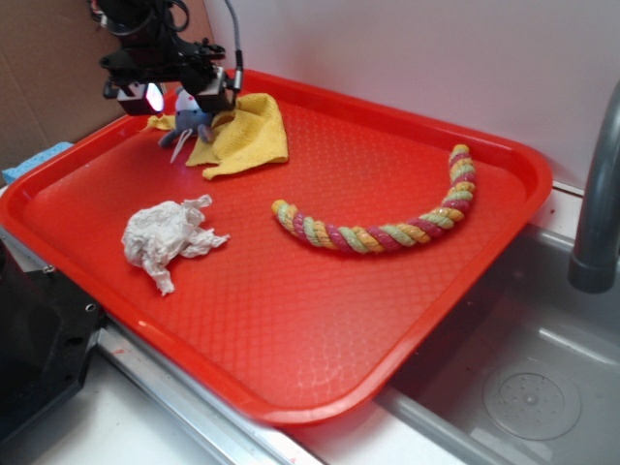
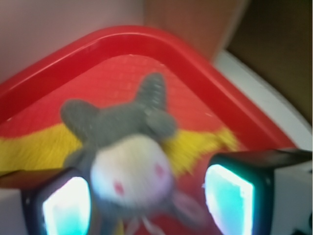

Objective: Grab the gray animal.

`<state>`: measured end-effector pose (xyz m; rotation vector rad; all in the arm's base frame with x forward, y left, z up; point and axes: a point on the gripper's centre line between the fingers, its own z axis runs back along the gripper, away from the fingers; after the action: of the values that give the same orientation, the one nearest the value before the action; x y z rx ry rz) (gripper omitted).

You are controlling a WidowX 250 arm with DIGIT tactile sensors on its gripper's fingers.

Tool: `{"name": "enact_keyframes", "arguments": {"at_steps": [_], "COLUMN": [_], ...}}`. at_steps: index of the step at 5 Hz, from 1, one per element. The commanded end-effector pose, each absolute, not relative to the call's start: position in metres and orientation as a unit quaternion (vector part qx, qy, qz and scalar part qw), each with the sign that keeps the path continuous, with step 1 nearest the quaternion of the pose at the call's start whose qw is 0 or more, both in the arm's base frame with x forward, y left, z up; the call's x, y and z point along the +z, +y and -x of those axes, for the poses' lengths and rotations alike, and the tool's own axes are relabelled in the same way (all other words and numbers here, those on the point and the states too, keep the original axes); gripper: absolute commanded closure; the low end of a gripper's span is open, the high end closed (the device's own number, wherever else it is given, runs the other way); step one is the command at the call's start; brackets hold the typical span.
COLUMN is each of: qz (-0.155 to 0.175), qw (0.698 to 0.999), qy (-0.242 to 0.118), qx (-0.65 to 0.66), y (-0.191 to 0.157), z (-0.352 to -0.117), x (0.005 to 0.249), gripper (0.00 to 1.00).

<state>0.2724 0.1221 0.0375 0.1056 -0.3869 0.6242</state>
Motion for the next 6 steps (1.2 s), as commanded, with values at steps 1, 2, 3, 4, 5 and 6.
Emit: {"name": "enact_keyframes", "arguments": {"at_steps": [1,2,3,4,5,6], "qz": [-0.05,-0.058,-0.067,-0.063,-0.054,-0.04], "qw": [0.931,0.93,0.929,0.931,0.937,0.943], "qy": [-0.202,-0.2,-0.192,-0.167,-0.154,-0.137], "qx": [0.299,0.303,0.308,0.319,0.31,0.302], "y": [0.138,0.137,0.133,0.126,0.12,0.1], "z": [-0.298,-0.294,-0.286,-0.274,-0.258,-0.237], "x": [0.033,0.032,0.043,0.068,0.092,0.126], "gripper": [0.23,1.0,1.0,1.0,1.0,1.0]}}
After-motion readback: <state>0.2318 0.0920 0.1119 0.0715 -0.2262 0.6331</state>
